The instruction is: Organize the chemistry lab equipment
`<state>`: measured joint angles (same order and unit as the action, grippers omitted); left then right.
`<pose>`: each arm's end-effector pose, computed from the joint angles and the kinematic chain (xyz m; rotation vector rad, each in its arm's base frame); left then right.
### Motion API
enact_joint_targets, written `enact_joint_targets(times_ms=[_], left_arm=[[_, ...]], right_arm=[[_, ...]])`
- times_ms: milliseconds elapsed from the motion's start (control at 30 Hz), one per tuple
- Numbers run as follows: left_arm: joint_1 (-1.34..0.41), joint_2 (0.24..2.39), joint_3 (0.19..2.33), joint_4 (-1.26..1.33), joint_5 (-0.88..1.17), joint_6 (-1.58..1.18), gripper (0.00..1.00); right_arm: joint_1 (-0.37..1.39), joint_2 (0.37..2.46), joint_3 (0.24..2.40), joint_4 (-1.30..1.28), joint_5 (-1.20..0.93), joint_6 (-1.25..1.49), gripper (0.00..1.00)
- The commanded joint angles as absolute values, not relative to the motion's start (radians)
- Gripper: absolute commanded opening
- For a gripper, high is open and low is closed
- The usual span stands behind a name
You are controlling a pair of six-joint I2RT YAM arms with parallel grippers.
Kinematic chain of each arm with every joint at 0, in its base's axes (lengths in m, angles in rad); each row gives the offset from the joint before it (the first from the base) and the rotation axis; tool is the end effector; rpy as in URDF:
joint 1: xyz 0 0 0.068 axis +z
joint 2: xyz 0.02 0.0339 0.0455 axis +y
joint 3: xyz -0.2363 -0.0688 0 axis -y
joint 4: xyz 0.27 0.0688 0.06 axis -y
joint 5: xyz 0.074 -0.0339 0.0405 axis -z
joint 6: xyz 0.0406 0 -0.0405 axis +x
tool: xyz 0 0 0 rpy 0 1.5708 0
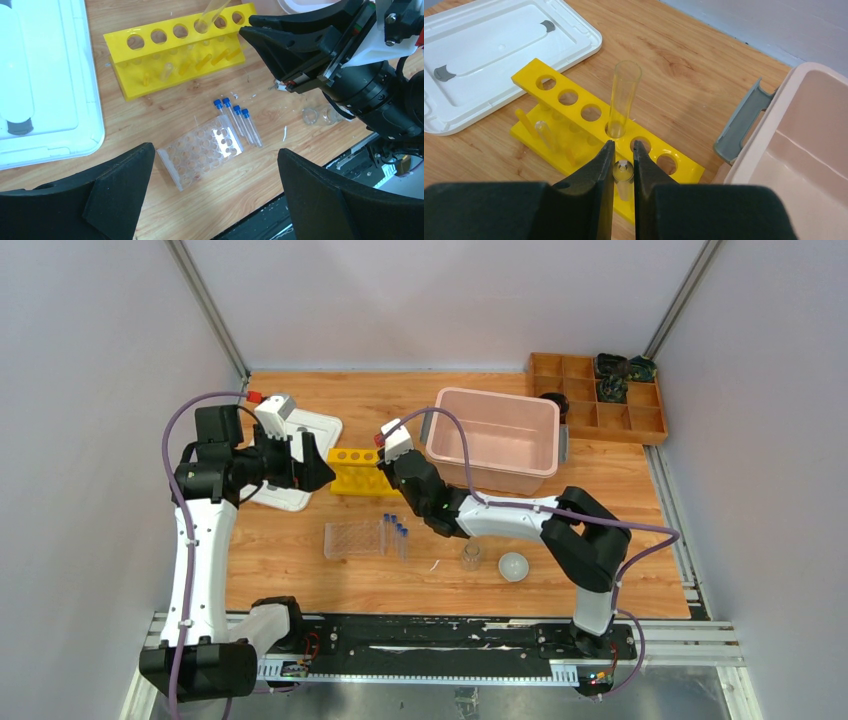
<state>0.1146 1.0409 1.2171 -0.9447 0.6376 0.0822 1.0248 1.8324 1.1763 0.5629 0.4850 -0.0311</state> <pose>0.2338 0.0026 0.3497 0.2741 2.2190 -0.6350 0.2452 0.3671 0.2144 -0.5021 1.5876 0.3520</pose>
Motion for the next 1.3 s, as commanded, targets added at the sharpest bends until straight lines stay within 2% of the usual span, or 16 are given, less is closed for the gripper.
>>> enact_joint_targets(times_ms=[0,1267], left_arm=[[0.115,1.046,1.21,-0.937,0.633,0.095,1.0],[0.115,1.053,1.194,-0.937,0.617,0.126,1.0]], right_arm=[[1.006,1.847,1.157,0.633,0.438,-0.006,0.0],[0.976,1.919,1.136,0.68,0.357,0.062,0.0]])
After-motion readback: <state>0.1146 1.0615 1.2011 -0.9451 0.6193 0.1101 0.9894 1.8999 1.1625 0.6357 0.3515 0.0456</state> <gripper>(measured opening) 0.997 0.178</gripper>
